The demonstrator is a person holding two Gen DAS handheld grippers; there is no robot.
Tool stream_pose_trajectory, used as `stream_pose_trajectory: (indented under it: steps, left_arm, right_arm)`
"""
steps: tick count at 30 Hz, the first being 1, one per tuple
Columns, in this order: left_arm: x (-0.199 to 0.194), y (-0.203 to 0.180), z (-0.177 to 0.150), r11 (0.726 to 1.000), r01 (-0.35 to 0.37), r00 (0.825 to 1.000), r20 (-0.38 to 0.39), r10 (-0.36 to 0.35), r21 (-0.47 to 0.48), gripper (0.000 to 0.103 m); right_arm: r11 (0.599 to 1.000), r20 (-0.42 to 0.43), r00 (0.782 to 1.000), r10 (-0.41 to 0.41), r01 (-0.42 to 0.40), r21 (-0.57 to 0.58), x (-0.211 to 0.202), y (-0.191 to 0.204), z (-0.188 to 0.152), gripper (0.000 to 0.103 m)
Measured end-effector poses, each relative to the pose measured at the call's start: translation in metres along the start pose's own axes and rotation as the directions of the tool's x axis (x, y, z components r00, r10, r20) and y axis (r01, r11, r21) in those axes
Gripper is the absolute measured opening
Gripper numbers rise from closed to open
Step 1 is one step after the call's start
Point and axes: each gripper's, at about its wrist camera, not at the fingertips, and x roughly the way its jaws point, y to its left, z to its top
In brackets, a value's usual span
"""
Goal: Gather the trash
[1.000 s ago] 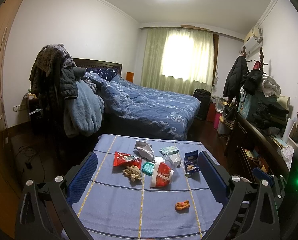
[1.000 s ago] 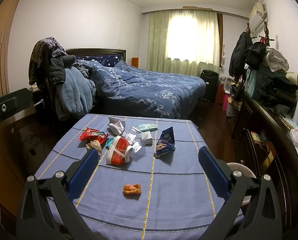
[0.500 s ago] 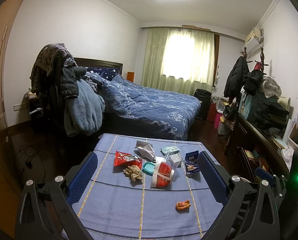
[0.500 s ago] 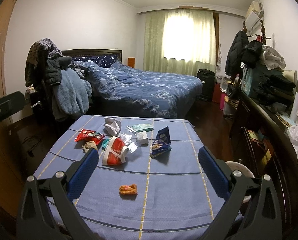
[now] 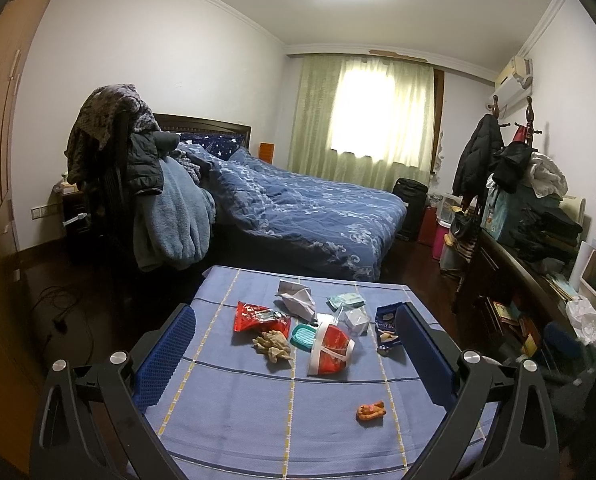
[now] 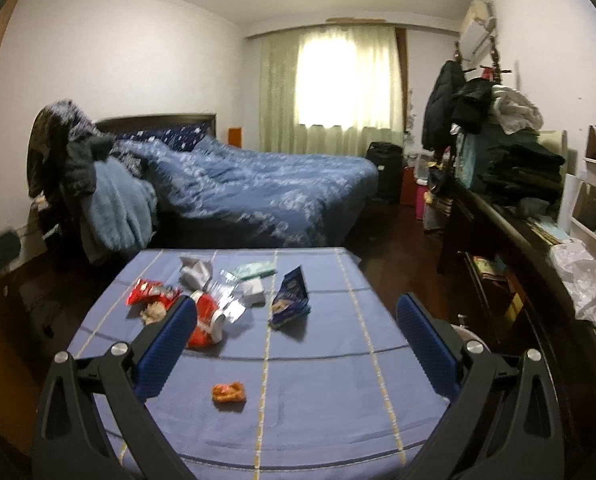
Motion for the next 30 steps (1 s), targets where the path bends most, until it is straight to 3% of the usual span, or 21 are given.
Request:
stream_pose_trajectory:
  steps: [8,30]
  left_arm:
    - [-0.003,-0.008,0.005,1.0,0.011,1.0,0.002,-0.011,0.012,0.099]
    - [0.006,-0.009,0.008,1.0,-0.005,1.0,-0.025,0.006,0.021,0.099]
  right_arm:
    - [1.0,0.075,0.997,-0.014,0.013,0.013,-0.028,-0.013,0.017,0.1]
    - [1.0,0.004,1.0,0.014,-0.014,-0.02,-0.005,-0.001,0.01,0.1]
